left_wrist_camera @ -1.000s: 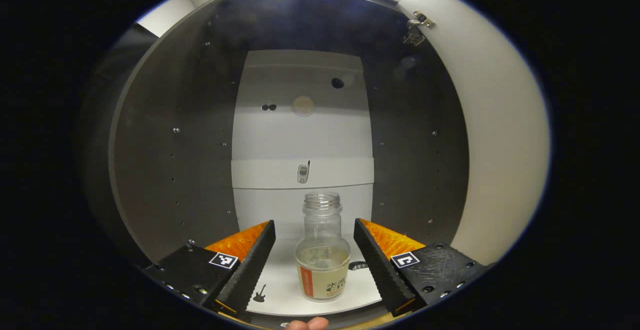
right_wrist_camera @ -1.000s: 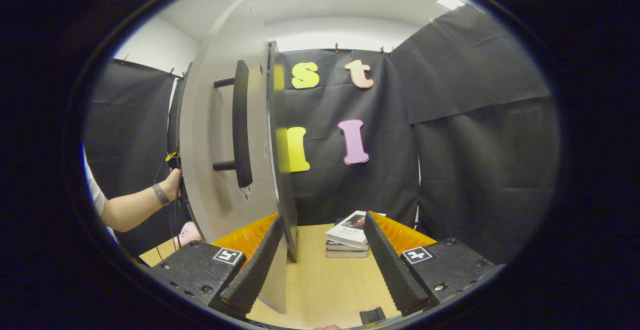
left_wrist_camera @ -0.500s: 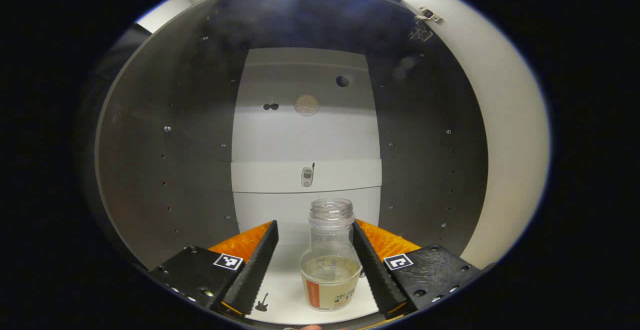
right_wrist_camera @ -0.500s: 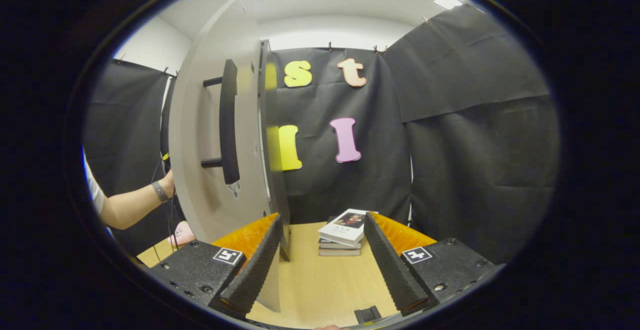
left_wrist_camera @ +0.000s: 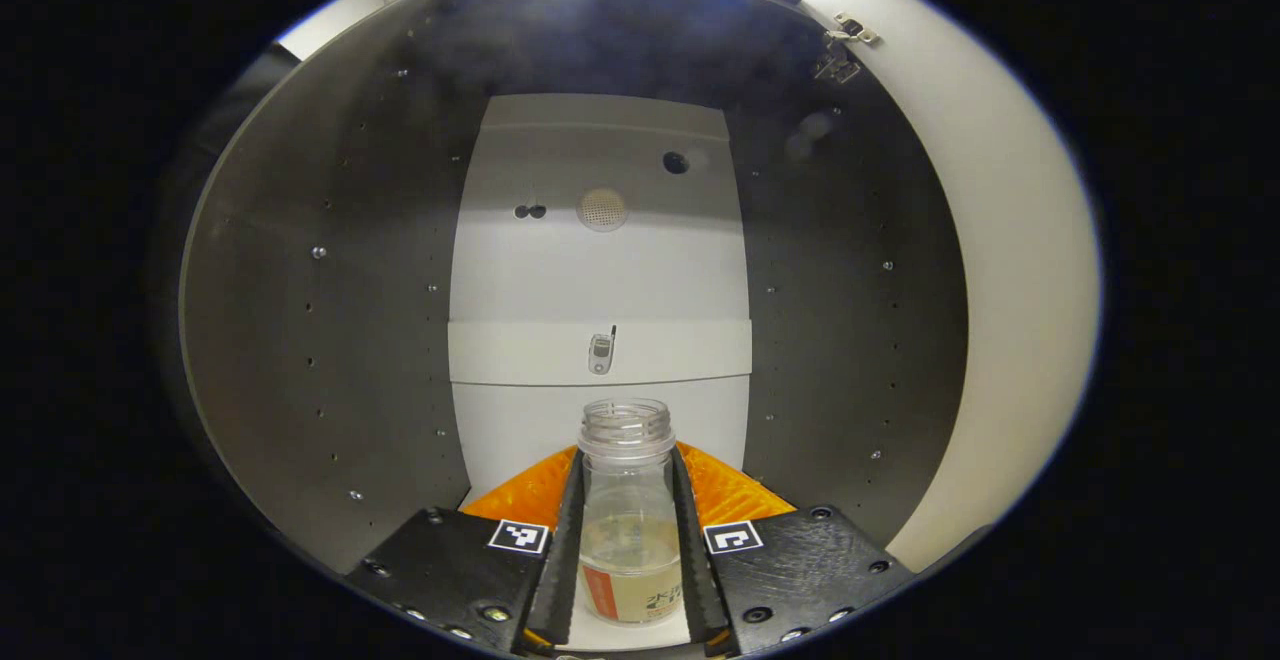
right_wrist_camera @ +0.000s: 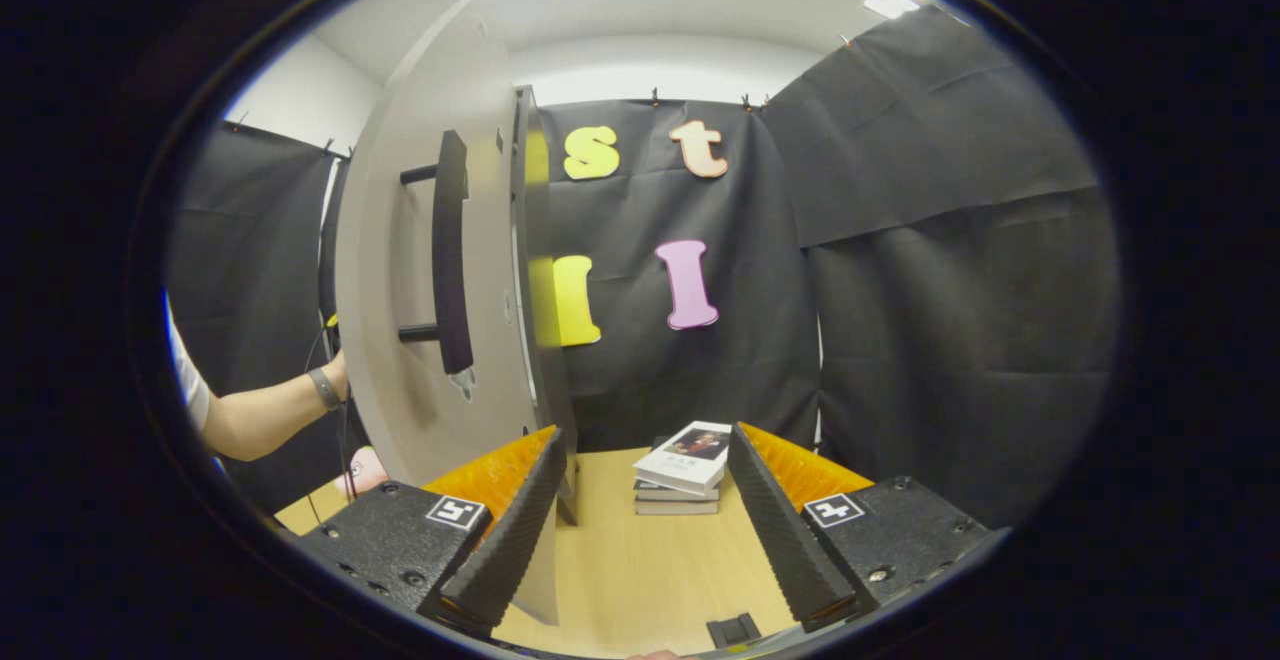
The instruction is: Open the cabinet door with the right hand, grasp the bottle in the cabinet with the left hand and place it on the coaster, then close the cabinet door with the right hand.
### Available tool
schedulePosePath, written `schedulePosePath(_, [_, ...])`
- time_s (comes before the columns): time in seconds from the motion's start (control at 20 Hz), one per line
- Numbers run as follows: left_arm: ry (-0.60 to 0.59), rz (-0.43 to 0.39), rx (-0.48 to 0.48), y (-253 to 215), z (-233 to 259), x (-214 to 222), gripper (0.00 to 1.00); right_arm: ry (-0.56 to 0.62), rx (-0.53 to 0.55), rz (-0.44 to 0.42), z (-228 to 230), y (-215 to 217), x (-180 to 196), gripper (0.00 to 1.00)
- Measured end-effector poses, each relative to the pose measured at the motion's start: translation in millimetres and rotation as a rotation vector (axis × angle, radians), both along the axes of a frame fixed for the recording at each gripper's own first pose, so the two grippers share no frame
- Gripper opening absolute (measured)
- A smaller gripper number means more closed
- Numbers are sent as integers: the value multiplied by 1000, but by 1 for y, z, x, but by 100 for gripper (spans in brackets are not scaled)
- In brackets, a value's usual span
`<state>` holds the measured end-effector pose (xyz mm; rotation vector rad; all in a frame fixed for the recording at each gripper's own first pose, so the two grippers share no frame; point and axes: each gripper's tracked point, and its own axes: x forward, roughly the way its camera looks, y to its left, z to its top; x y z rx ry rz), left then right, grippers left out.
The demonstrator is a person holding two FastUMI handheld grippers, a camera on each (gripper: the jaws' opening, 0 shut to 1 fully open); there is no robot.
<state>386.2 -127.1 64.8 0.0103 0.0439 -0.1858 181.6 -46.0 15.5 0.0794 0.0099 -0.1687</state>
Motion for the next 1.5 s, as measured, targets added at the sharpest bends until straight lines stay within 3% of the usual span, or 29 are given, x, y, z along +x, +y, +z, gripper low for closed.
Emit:
schedulePosePath(0.05, [-1, 2, -3, 1, 0, -2, 39, 2, 2, 4, -1, 0, 2, 98])
schedulePosePath(0.65, [-54, 54, 44, 68, 20, -86, 39, 7, -11, 83, 0, 22, 4, 99])
schedulePosePath(0.9, [-10, 101, 23, 109, -10, -141, 39, -7, -31, 107, 8, 32, 0, 98])
schedulePosePath(1.35, [19, 257, -13, 178, -86, -229, 39, -30, -30, 116, 24, 41, -10, 97])
schedulePosePath(1.4, [26, 264, -9, 180, -97, -238, 29, -38, -31, 116, 26, 42, -11, 100])
schedulePosePath(1.45, [37, 268, 5, 181, -111, -248, 39, -49, -30, 120, 29, 44, -11, 98])
schedulePosePath(1.5, [50, 273, 18, 181, -127, -258, 39, -59, -26, 124, 29, 45, -10, 98])
